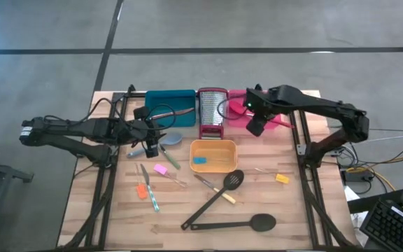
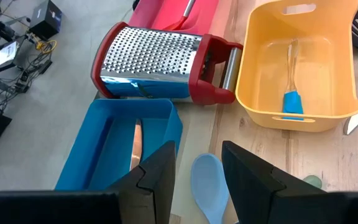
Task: Pick & Place Kitchen Items
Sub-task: Put the green table knife into the blue bin
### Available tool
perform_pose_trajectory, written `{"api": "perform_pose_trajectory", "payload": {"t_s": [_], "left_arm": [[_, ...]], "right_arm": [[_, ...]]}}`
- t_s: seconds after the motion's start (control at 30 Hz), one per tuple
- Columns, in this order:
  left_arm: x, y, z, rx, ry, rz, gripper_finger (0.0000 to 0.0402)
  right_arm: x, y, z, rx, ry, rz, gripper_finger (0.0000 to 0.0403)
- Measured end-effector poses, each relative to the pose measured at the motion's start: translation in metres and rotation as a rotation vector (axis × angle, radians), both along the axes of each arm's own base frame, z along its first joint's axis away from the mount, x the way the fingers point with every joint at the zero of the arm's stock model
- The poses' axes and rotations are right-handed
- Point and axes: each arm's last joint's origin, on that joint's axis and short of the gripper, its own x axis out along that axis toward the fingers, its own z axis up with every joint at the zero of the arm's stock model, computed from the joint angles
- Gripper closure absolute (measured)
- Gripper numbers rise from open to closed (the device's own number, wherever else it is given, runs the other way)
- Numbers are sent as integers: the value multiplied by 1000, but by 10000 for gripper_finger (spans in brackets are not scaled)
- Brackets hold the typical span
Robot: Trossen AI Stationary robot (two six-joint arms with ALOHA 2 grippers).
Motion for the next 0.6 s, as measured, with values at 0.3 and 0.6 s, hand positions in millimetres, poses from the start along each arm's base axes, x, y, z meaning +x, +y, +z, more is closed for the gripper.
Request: {"api": "perform_pose_trajectory", "payload": {"t_s": [0.3, 0.6], "left_arm": [[-2, 0, -4, -32, 33, 21, 266], [-7, -14, -13, -39, 137, -41, 266]], "right_arm": [[12, 57, 14, -107, -136, 172, 371], [19, 105, 9, -140, -164, 245, 391]]}}
